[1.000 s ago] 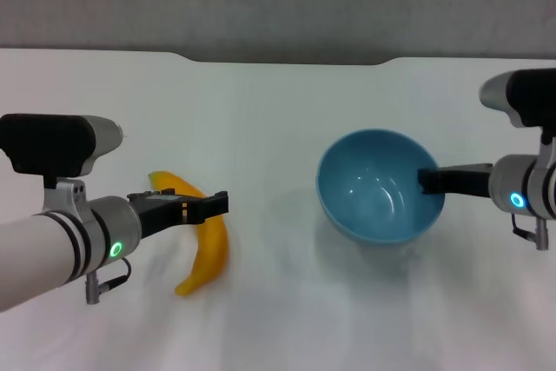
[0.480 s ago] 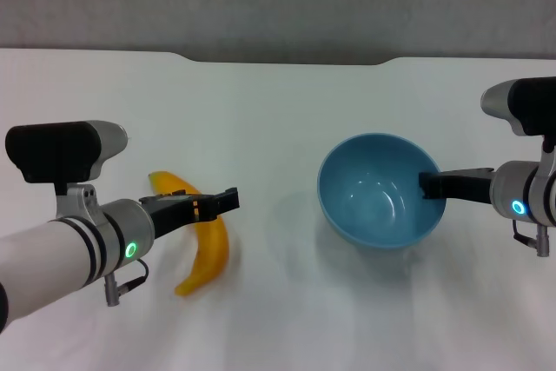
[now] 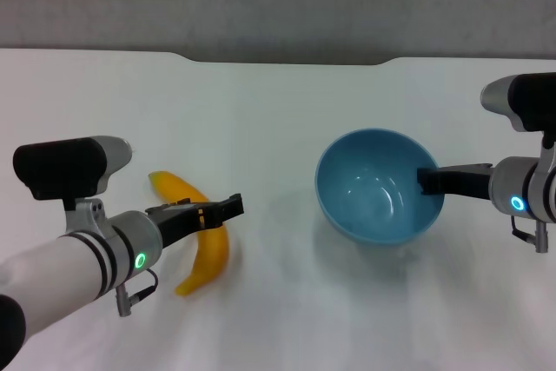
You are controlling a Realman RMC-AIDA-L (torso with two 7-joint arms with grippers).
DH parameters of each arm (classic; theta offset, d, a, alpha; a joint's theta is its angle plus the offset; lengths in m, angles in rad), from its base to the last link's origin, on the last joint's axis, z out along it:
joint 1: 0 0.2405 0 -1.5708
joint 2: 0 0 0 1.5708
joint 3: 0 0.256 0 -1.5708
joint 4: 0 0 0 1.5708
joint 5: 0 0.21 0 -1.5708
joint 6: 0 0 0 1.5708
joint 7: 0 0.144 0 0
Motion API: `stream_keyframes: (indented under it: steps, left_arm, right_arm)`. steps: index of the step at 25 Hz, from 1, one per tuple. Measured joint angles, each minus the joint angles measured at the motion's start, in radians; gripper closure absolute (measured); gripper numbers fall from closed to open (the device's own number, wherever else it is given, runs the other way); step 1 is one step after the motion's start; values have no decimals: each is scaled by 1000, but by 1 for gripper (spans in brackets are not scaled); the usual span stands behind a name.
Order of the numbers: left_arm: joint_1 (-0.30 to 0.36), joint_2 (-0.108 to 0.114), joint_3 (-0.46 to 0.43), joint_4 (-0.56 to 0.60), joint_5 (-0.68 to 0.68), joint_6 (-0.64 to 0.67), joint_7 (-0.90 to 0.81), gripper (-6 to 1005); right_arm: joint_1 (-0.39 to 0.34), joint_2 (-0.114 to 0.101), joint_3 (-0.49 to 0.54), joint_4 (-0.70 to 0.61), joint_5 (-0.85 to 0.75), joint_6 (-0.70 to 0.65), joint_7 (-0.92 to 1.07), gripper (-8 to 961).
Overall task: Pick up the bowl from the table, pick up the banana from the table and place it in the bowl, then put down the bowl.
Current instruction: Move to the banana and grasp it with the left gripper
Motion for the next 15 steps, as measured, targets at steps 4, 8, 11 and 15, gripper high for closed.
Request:
stream_keyframes:
  steps: [4,8,11,15]
  left_arm:
    - [-5,-1,3,51,0,46,2,109]
    - [-31,-2,21,107,-6,59,-17,111]
    - [-31,2,47,75,-8,37,-52,113]
    - [10,5,55,-15,-1,25,-49,115]
  right_arm:
    - [-2,0,0,7,0,1,0,920]
    - [-2,0,0,8,1,1,0,920]
    - [-6,-1,1,8,-1,1,0,920]
    - [-9,-2,1,8,-4,-1,0,919]
